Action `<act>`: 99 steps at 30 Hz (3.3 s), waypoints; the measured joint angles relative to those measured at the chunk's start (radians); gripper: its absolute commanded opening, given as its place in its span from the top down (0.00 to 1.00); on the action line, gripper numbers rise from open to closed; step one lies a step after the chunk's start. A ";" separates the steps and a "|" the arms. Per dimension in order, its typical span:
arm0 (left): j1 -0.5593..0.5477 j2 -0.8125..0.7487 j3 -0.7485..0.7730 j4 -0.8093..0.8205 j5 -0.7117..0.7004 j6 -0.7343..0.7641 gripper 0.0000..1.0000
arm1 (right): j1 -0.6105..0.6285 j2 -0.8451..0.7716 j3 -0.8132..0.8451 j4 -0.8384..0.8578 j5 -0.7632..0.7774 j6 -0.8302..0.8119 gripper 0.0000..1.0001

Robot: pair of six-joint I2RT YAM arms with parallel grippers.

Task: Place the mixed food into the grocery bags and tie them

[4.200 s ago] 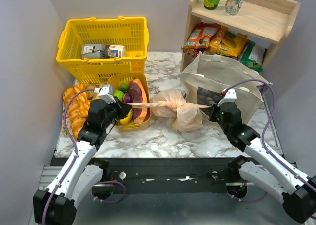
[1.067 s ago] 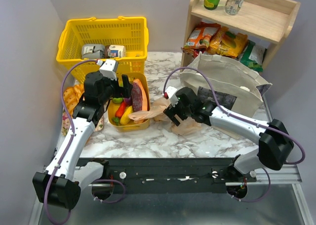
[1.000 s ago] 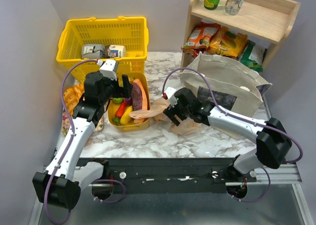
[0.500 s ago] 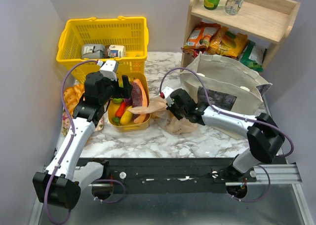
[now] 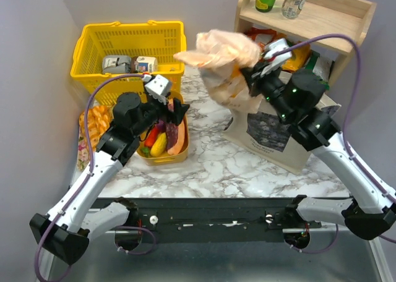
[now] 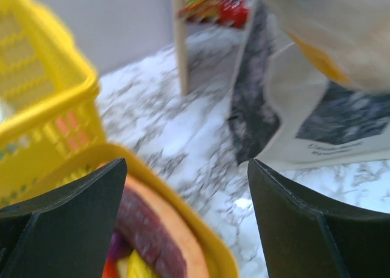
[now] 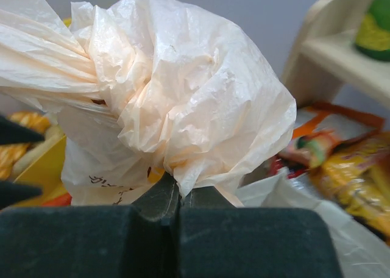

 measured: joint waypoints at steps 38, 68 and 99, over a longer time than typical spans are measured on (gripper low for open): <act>-0.396 1.117 1.126 -0.302 0.507 0.405 0.73 | -0.304 -0.117 0.012 -0.027 0.249 -0.107 0.99; -0.493 0.828 0.672 -0.169 0.291 0.476 1.00 | -0.432 0.195 -0.112 -0.475 0.225 -0.039 0.99; -0.500 0.724 0.620 0.036 0.181 0.297 0.01 | -0.469 0.136 -0.071 -0.732 -0.038 0.077 0.00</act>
